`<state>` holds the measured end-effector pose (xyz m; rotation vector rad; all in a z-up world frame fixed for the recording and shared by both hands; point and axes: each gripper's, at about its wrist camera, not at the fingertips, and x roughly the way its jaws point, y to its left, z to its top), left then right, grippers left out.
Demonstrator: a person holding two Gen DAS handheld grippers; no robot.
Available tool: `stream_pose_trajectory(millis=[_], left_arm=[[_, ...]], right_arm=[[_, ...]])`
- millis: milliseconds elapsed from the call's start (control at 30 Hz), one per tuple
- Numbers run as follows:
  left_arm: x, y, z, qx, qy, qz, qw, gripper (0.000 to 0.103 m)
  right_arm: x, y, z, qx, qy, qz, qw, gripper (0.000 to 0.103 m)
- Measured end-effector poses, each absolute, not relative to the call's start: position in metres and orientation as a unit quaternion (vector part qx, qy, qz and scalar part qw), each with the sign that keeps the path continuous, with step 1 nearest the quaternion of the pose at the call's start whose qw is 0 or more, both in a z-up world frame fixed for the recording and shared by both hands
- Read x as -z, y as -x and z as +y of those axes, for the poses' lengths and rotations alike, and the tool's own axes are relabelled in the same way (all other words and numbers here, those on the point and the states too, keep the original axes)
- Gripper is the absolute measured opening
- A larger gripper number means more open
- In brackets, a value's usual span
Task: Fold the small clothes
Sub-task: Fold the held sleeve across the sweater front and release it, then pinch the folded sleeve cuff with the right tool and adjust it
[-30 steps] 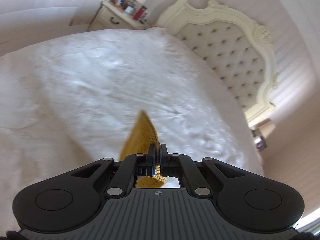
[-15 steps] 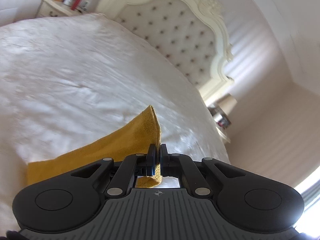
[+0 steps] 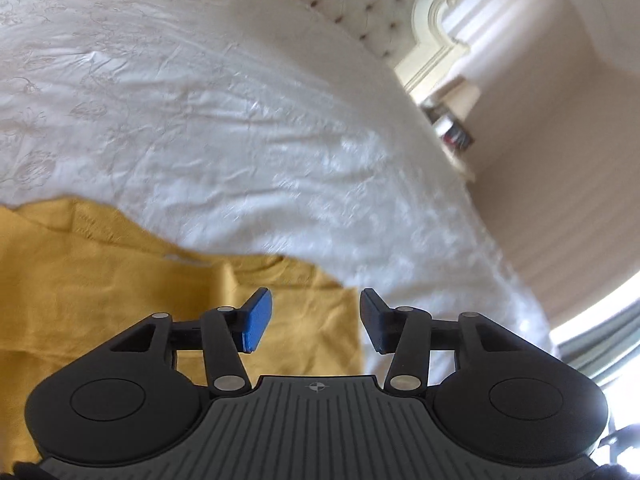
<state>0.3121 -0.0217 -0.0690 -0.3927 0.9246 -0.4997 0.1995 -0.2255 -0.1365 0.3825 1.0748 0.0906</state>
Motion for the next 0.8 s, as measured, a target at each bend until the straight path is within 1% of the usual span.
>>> stream_pose_trajectory(millis=[133,300,400,467,533,600,667,700,733,800], left_arm=[[0.086,-0.297,0.001,0.189,0.139,0.464,0.854,0.05],[0.112,-0.291,0.052,0.096,0.093,0.501,0.855,0.052],[0.124,-0.291,0.082,0.052,0.106,0.519,0.847,0.052],[0.132,-0.29,0.098,0.033,0.121,0.526,0.841,0.052],[0.14,-0.29,0.107,0.025,0.124,0.533,0.836,0.052],[0.15,-0.291,0.11,0.022,0.116,0.542,0.832,0.052],[0.16,-0.292,0.113,0.014,0.117,0.55,0.827,0.052],[0.165,-0.292,0.115,0.01,0.122,0.554,0.823,0.052],[0.17,-0.292,0.116,0.005,0.128,0.559,0.819,0.052],[0.18,-0.289,0.12,0.0,0.134,0.565,0.814,0.052]], right_arm=[[0.138,-0.208,-0.228,-0.046,-0.179,0.505,0.843,0.102],[0.136,-0.237,-0.224,-0.043,-0.165,0.499,0.85,0.102],[0.135,-0.261,-0.218,-0.053,-0.164,0.495,0.852,0.102],[0.138,-0.278,-0.217,-0.066,-0.182,0.493,0.848,0.102],[0.144,-0.296,-0.218,-0.059,-0.204,0.498,0.841,0.102],[0.15,-0.311,-0.216,-0.045,-0.2,0.5,0.841,0.101],[0.154,-0.326,-0.213,-0.036,-0.184,0.501,0.845,0.085],[0.157,-0.332,-0.212,-0.035,-0.177,0.503,0.845,0.072],[0.16,-0.339,-0.212,-0.038,-0.171,0.507,0.844,0.068],[0.167,-0.352,-0.21,-0.041,-0.158,0.515,0.842,0.068]])
